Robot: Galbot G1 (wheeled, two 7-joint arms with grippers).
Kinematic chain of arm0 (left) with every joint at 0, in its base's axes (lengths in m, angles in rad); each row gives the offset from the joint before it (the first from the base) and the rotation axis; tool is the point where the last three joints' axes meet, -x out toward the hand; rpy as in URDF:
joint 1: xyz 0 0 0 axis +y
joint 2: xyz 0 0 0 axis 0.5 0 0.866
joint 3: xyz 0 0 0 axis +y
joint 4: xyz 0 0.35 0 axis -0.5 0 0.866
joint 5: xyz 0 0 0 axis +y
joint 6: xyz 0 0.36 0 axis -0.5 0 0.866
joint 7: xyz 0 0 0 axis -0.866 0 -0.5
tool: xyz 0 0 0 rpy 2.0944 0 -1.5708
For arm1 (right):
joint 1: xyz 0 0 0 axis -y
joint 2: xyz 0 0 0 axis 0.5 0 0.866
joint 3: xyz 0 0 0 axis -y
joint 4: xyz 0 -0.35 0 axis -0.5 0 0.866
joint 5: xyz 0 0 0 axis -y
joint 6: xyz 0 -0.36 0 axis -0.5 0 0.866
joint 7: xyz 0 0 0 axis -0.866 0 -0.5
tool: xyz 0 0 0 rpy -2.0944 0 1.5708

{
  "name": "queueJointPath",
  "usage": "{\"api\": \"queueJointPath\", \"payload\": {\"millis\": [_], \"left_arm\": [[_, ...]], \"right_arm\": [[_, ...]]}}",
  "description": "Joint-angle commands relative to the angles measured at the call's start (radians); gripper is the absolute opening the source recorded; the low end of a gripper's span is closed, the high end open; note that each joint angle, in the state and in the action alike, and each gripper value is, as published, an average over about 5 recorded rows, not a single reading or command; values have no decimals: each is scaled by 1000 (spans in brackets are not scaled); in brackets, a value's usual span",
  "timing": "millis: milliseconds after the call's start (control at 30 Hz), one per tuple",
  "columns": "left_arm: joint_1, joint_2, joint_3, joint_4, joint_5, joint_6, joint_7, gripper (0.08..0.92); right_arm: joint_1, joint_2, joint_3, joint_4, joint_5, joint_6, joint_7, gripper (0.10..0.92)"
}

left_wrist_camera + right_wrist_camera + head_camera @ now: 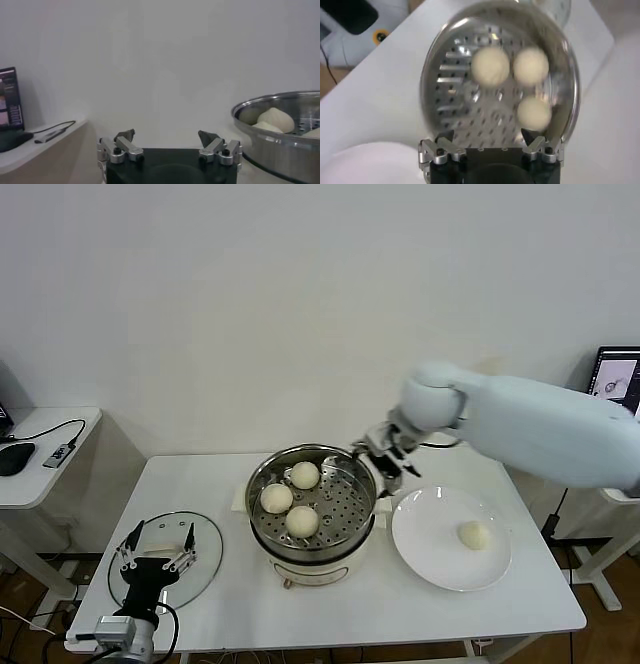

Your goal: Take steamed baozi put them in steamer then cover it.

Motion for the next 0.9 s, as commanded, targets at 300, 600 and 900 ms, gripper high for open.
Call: {"api": "queueJointPath", "payload": {"millis": [300, 600, 900], "left_arm": [[11, 16, 8, 10, 4, -1, 0, 823], [29, 11, -7, 9, 10, 0, 0, 823], [28, 6, -7, 9, 13, 1, 0, 823]], "right_arm": [[-609, -325, 483, -119, -253, -35, -7, 823], [-782, -252, 624, -233, -358, -33, 16, 823], [-810, -166, 658, -331, -386, -9, 47, 823]]}}
